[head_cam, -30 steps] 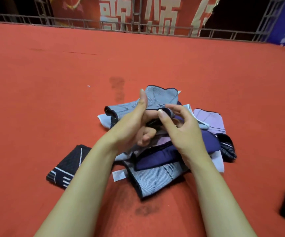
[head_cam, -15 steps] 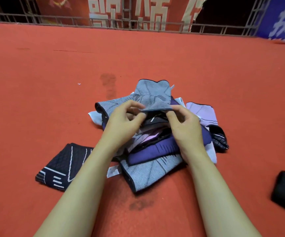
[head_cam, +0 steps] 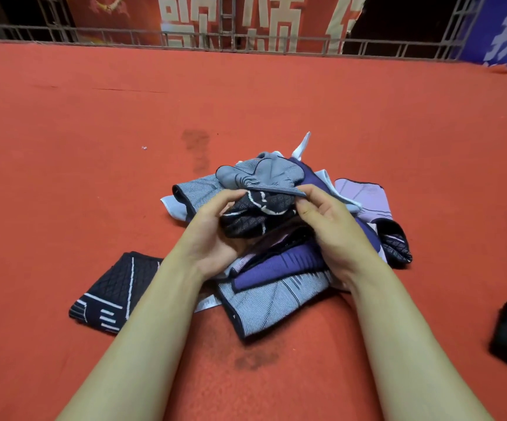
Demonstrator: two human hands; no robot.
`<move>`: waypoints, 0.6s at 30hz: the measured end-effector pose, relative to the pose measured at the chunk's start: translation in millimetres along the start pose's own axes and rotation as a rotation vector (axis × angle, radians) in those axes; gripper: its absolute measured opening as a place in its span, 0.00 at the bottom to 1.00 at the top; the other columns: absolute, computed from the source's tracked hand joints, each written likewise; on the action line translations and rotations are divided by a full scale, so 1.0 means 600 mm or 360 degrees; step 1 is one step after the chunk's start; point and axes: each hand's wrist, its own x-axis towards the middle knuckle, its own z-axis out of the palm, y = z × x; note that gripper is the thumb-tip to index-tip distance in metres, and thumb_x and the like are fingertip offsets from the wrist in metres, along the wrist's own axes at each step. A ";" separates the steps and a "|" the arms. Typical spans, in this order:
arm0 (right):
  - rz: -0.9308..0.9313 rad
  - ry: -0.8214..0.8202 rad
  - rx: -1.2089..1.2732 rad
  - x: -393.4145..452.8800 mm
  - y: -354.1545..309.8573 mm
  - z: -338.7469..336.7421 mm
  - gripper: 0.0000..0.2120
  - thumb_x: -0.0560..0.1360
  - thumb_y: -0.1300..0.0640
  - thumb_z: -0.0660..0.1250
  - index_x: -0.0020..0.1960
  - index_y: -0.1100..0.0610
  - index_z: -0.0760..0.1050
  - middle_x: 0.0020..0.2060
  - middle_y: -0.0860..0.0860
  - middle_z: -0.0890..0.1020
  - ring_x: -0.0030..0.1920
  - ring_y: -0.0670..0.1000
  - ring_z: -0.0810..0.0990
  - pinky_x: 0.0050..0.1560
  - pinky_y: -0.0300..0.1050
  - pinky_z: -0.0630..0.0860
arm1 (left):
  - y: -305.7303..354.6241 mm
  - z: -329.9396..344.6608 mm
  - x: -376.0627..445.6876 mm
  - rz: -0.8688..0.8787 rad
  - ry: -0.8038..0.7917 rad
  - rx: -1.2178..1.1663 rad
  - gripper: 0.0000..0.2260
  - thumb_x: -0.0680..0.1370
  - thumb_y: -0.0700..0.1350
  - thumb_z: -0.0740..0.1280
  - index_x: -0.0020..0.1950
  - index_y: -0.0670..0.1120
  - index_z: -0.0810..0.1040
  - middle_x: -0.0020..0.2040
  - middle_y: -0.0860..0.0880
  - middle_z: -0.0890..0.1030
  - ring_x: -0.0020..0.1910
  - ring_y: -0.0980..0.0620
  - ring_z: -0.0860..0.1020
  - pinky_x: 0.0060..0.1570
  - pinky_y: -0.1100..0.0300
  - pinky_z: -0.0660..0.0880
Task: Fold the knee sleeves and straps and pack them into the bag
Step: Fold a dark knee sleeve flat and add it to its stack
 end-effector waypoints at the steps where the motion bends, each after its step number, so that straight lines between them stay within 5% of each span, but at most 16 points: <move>1: 0.0036 -0.0031 0.0113 -0.001 -0.003 -0.002 0.10 0.85 0.62 0.60 0.61 0.59 0.78 0.55 0.58 0.84 0.57 0.54 0.81 0.65 0.51 0.75 | -0.001 0.002 0.001 0.0009 0.0027 0.0032 0.11 0.76 0.45 0.66 0.51 0.42 0.84 0.52 0.41 0.85 0.52 0.44 0.83 0.52 0.49 0.84; 6: 0.0220 -0.0034 0.0543 -0.003 -0.017 -0.020 0.09 0.81 0.60 0.64 0.53 0.62 0.81 0.45 0.56 0.86 0.46 0.52 0.84 0.51 0.44 0.80 | -0.023 0.008 0.016 0.0224 0.0186 0.0365 0.10 0.84 0.44 0.64 0.51 0.42 0.83 0.45 0.43 0.86 0.41 0.49 0.85 0.40 0.57 0.83; 12: 0.0085 -0.0112 0.0050 -0.004 -0.011 -0.022 0.10 0.78 0.61 0.73 0.55 0.55 0.72 0.44 0.53 0.85 0.43 0.50 0.81 0.46 0.43 0.78 | -0.020 -0.009 0.006 0.0276 -0.0104 0.0597 0.13 0.81 0.41 0.69 0.64 0.38 0.81 0.55 0.39 0.84 0.52 0.46 0.84 0.52 0.56 0.82; 15: 0.0001 0.0187 -0.0191 -0.001 -0.006 -0.014 0.08 0.79 0.48 0.72 0.48 0.48 0.74 0.39 0.52 0.81 0.40 0.51 0.76 0.45 0.51 0.72 | -0.027 -0.006 0.005 0.0332 -0.0063 0.0886 0.15 0.79 0.35 0.72 0.66 0.37 0.79 0.55 0.42 0.85 0.49 0.51 0.84 0.47 0.62 0.81; 18: -0.0024 0.0288 -0.0143 -0.004 -0.006 -0.010 0.14 0.76 0.39 0.69 0.48 0.50 0.76 0.41 0.53 0.79 0.43 0.51 0.75 0.49 0.54 0.72 | -0.034 0.002 0.014 0.0455 0.0133 0.1127 0.08 0.80 0.43 0.73 0.57 0.42 0.84 0.47 0.44 0.85 0.42 0.48 0.80 0.39 0.58 0.73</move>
